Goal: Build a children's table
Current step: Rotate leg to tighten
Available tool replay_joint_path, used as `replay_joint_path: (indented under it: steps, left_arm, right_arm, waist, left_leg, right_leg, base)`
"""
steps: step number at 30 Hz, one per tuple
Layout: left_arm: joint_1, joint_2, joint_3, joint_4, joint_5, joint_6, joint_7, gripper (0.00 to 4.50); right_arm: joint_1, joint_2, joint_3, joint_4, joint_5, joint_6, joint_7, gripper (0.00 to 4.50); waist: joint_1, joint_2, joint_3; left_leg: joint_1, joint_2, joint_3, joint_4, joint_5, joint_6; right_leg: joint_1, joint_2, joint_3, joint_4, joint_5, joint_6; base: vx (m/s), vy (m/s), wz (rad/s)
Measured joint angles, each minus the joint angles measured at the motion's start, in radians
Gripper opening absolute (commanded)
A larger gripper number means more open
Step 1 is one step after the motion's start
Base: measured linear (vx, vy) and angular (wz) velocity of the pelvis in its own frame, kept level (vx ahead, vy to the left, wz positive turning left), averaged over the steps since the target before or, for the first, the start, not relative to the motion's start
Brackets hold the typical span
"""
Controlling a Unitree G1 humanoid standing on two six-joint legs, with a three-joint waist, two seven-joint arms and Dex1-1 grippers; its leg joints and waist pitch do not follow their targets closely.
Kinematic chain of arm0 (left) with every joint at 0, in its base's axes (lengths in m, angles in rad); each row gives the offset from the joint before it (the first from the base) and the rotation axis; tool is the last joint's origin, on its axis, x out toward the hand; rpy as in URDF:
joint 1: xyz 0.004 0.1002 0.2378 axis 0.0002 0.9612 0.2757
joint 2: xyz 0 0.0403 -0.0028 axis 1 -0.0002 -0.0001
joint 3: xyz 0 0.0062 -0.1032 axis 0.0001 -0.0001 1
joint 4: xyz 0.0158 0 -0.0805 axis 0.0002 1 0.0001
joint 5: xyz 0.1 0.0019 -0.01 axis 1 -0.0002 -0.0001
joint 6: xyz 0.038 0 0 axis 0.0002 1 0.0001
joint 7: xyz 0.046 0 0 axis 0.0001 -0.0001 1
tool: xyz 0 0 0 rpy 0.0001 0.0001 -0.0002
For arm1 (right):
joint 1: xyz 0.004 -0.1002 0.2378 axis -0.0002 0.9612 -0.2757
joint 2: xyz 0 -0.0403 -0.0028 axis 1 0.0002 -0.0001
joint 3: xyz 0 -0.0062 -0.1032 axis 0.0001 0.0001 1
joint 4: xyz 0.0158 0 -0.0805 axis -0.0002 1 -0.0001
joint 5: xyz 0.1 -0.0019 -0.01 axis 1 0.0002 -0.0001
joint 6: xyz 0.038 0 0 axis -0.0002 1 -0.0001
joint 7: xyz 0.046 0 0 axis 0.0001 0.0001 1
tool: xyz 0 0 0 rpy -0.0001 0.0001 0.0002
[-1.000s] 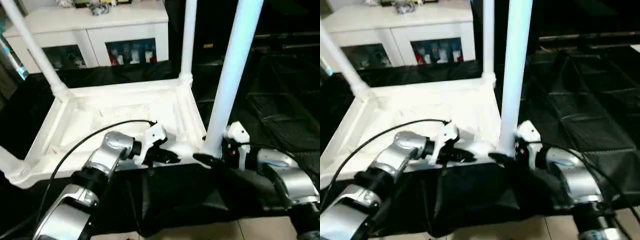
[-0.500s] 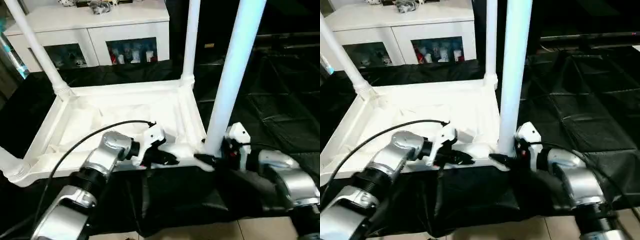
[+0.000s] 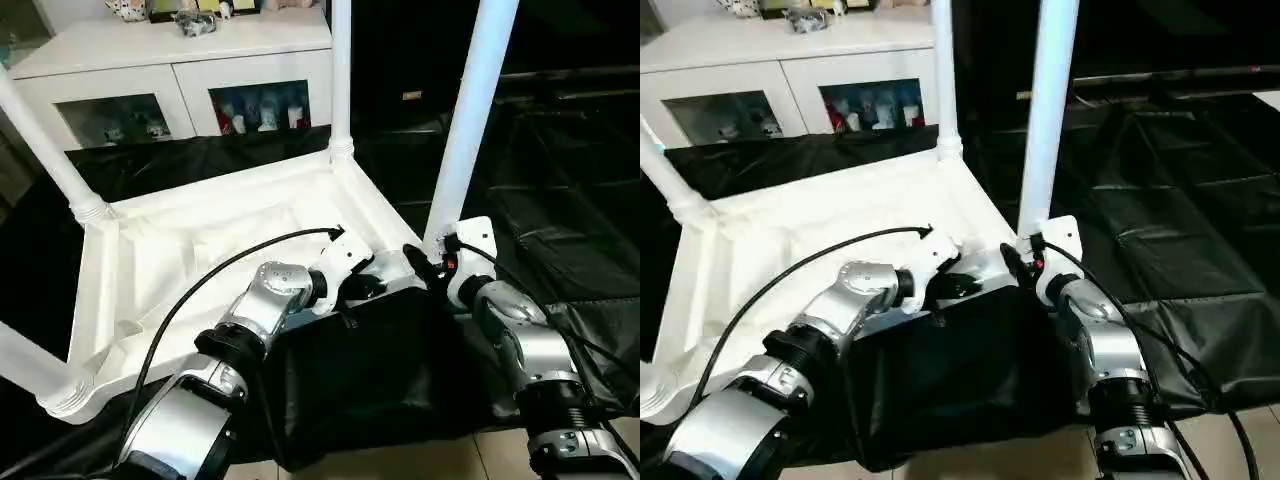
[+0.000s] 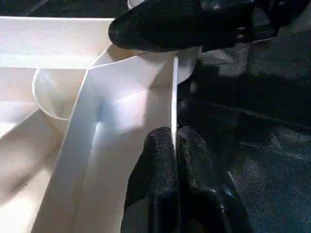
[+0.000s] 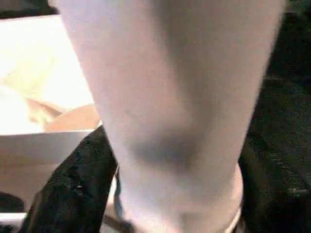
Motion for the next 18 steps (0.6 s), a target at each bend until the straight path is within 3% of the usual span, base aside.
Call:
replay_joint_path:
  steps: [3,13,15,18]
  left_arm:
    - [0.000,0.020,0.000,0.000,-0.009,-0.006,-0.051,0.00]
    - [0.063,0.140,-0.021,-0.102,-0.053,-0.008,-0.339,0.00]
    - [0.074,0.161,-0.029,-0.125,-0.067,0.002,-0.383,0.00]
    - [0.078,0.181,-0.037,-0.150,-0.073,0.021,-0.436,0.00]
  right_arm:
    - [0.019,-0.042,0.018,-0.022,0.013,0.000,0.098,3.95]
    - [0.092,-0.206,0.120,-0.139,0.057,0.001,0.469,3.95]
    - [0.099,-0.226,0.136,-0.157,0.073,0.005,0.522,3.62]
    - [0.100,-0.247,0.144,-0.169,0.089,0.014,0.573,3.57]
  waist:
    - [0.000,0.000,0.000]
    - [0.009,0.001,0.001]
    - [0.013,0.001,0.001]
    - [0.018,0.001,0.002]
  left_leg:
    - [0.000,0.001,-0.001,0.000,0.000,0.000]
    - [-0.003,0.002,-0.001,-0.001,0.000,0.000]
    - [-0.004,0.002,0.000,0.000,0.000,0.000]
    - [-0.006,0.002,0.000,0.000,0.000,0.001]
  right_leg:
    - [-0.001,0.000,-0.001,0.000,0.000,0.000]
    - [-0.003,0.001,-0.002,0.000,0.002,-0.003]
    - [-0.003,0.001,-0.002,0.000,0.002,-0.003]
    - [-0.005,0.001,-0.001,0.000,0.002,-0.003]
  base:
    - [0.000,0.000,0.00]
    - [0.000,0.000,0.00]
    - [0.000,0.000,0.00]
    - [0.000,0.000,0.00]
